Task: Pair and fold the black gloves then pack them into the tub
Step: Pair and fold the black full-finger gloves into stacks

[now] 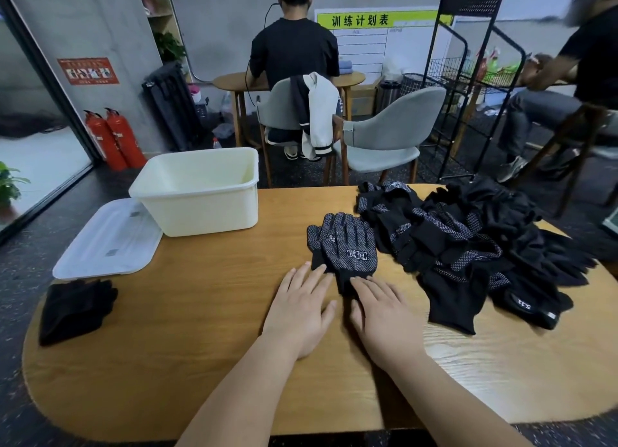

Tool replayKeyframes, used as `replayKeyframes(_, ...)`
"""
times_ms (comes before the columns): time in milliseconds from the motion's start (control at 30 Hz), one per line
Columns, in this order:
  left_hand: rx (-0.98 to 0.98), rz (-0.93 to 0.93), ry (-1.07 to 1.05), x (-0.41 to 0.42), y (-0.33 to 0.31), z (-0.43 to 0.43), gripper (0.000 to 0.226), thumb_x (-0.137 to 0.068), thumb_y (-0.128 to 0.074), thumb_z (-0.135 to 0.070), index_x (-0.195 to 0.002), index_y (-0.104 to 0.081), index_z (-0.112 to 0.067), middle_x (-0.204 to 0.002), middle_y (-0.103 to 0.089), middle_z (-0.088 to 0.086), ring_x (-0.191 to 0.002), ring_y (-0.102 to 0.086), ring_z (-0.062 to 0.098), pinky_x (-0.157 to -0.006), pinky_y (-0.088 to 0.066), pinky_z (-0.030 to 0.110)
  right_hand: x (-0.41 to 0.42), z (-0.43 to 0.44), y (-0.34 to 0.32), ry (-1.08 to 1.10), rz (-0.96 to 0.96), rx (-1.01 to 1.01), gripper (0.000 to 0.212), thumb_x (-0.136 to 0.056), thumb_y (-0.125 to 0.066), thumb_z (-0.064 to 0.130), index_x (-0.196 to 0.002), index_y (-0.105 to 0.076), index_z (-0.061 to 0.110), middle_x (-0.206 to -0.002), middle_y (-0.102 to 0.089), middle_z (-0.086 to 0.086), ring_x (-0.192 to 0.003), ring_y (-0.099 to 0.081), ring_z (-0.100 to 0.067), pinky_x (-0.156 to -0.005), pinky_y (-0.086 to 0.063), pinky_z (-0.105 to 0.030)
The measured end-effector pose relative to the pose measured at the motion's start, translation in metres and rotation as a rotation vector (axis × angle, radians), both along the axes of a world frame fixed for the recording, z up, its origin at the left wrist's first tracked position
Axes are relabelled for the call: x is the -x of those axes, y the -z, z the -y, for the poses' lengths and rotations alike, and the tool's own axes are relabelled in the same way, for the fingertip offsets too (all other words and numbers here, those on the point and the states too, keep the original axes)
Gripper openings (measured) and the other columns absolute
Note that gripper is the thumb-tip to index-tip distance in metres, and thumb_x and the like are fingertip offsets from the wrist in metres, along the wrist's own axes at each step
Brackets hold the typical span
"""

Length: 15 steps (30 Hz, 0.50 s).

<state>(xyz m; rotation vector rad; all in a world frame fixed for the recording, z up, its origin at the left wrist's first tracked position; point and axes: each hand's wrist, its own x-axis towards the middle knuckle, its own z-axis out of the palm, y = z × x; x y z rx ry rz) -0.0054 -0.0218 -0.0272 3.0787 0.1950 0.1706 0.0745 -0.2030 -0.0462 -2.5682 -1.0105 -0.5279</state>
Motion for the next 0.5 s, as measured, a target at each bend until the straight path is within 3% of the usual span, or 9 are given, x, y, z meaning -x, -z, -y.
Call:
replayKeyframes(67, 0.010, -0.013, -0.010, -0.001, 0.001, -0.001, 0.071, -0.105, -0.007, -0.059, -0.167, -0.023, -0.029, -0.177, -0.010, -0.008, -0.163, 0.003, 0.020, -0.132, -0.003, 0.045, 0.007, 0.004, -0.003, 0.074, 0.067, -0.051, 0.032, -0.099, -0.050, 0.034, -0.118, -0.071, 0.018, -0.106, -0.068, 0.001, -0.101, -0.062, -0.027, -0.094, -0.048, -0.043)
replayKeyframes(133, 0.021, -0.012, -0.025, -0.003, 0.002, -0.001, 0.071, -0.104, -0.006, -0.061, -0.167, -0.022, -0.032, -0.177, -0.008, -0.008, -0.163, 0.004, 0.021, -0.132, -0.003, 0.046, 0.015, 0.010, -0.007, 0.112, 0.112, -0.064, 0.020, -0.097, -0.057, 0.031, -0.102, -0.072, 0.020, -0.093, -0.061, 0.001, -0.089, -0.056, -0.028, -0.085, -0.046, -0.044)
replayKeyframes(267, 0.021, -0.016, -0.044, -0.005, 0.004, -0.002, 0.071, -0.102, -0.005, -0.064, -0.167, -0.017, -0.037, -0.178, -0.005, -0.007, -0.163, 0.004, 0.024, -0.132, -0.004, 0.047, 0.019, 0.015, -0.005, 0.127, 0.126, -0.085, 0.015, -0.094, -0.059, 0.028, -0.087, -0.069, 0.020, -0.089, -0.057, 0.001, -0.088, -0.054, -0.029, -0.085, -0.044, -0.044)
replayKeyframes(367, 0.023, -0.013, -0.047, -0.005, 0.004, -0.002, 0.072, -0.101, -0.003, -0.064, -0.167, -0.017, -0.037, -0.178, -0.003, -0.006, -0.163, 0.006, 0.024, -0.132, -0.003, 0.046, 0.020, 0.014, -0.003, 0.091, 0.061, -0.090, 0.013, -0.095, -0.059, 0.028, -0.090, -0.067, 0.020, -0.098, -0.061, 0.002, -0.095, -0.057, -0.027, -0.082, -0.048, -0.043)
replayKeyframes(500, 0.020, 0.025, -0.061, -0.005, 0.003, -0.001, 0.074, -0.101, -0.004, -0.061, -0.167, -0.023, -0.033, -0.177, -0.009, -0.003, -0.163, 0.003, 0.023, -0.132, -0.003, 0.044, 0.028, 0.019, -0.004, 0.080, 0.056, -0.071, 0.017, -0.097, -0.056, 0.032, -0.086, -0.064, 0.022, -0.090, -0.057, 0.003, -0.087, -0.055, -0.026, -0.074, -0.047, -0.042)
